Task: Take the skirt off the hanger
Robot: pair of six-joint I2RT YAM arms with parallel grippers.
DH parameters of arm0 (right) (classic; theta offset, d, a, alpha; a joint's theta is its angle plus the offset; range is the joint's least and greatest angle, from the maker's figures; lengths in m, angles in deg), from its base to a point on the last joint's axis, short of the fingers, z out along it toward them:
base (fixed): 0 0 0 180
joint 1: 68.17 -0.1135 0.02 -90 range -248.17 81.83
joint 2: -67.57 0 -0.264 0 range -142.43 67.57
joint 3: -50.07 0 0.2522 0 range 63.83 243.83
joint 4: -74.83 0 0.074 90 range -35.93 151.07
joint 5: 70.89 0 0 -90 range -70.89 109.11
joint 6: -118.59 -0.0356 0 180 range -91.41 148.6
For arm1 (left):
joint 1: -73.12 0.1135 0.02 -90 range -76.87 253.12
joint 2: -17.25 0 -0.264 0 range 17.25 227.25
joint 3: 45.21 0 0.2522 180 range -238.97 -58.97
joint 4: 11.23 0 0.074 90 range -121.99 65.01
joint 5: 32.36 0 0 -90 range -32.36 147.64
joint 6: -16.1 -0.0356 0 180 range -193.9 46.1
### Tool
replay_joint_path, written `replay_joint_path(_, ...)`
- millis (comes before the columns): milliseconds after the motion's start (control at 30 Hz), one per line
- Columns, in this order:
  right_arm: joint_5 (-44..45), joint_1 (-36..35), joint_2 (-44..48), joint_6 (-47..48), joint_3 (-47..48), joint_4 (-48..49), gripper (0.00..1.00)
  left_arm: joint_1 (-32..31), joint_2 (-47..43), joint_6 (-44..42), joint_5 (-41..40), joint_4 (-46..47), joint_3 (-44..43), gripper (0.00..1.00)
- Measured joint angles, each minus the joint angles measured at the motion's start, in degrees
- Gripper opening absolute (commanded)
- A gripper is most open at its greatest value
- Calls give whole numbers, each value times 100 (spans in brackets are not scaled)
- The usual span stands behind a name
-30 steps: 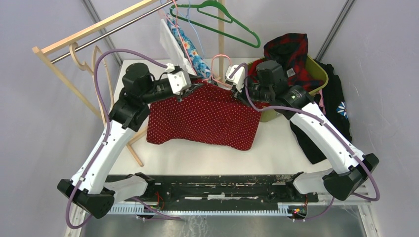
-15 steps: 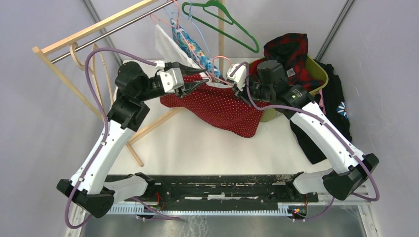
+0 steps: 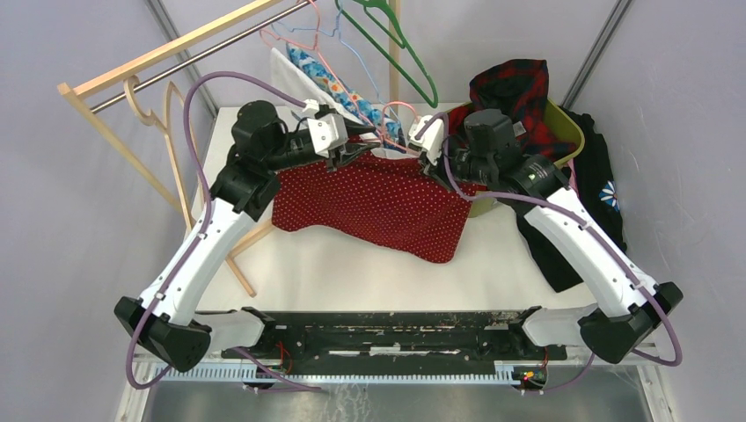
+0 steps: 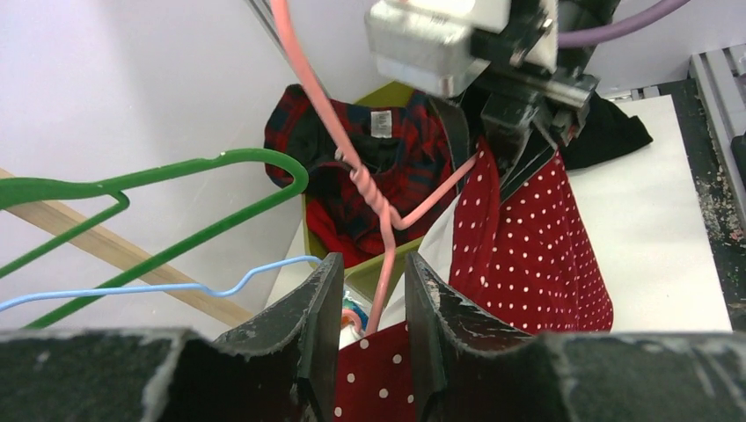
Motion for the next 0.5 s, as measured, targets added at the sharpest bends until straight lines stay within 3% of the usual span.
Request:
replay_joint_path(300, 92, 0, 245, 50, 0, -125, 1, 0, 236, -72, -125, -195, -4, 33)
replay_joint_path(500, 369, -2, 254, 284, 0, -240, 1, -35, 57, -492, -721, -1117, -2, 26)
